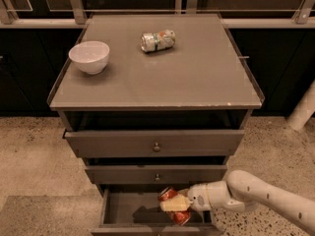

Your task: Place coke can into bottom drawer

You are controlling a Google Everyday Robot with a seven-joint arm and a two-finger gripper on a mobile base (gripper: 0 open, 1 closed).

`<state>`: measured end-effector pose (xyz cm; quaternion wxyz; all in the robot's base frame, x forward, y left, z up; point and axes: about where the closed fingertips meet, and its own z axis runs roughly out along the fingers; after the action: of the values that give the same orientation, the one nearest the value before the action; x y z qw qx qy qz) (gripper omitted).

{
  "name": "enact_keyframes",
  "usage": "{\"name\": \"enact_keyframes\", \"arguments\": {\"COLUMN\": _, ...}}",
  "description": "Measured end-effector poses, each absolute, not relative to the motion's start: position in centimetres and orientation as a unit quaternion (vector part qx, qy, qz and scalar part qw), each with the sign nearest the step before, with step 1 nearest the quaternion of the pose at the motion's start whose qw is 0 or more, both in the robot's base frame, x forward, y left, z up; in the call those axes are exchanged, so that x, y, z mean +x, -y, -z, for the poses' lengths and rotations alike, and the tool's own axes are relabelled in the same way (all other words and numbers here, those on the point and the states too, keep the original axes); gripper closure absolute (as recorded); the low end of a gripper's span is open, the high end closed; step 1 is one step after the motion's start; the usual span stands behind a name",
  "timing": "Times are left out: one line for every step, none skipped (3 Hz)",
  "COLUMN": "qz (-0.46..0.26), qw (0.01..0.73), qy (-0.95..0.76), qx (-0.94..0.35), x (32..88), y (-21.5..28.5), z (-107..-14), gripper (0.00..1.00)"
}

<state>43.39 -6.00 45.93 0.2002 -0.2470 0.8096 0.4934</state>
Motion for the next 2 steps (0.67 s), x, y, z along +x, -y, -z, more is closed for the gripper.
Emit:
{"name": "enact_keyframes", "arguments": {"qz": -0.493, "qw": 0.2, "qy": -0.81, "qx": -0.247, "x": 43.4, "y": 6.0, "z": -45.9, "gripper": 1.0}}
{"name": "enact_keyframes", "arguments": {"qz": -0.495, "qw": 0.192, "qy": -0.82, "qx": -0.211, "x": 43.4, "y": 5.9, "z": -43.4, "gripper": 1.0}}
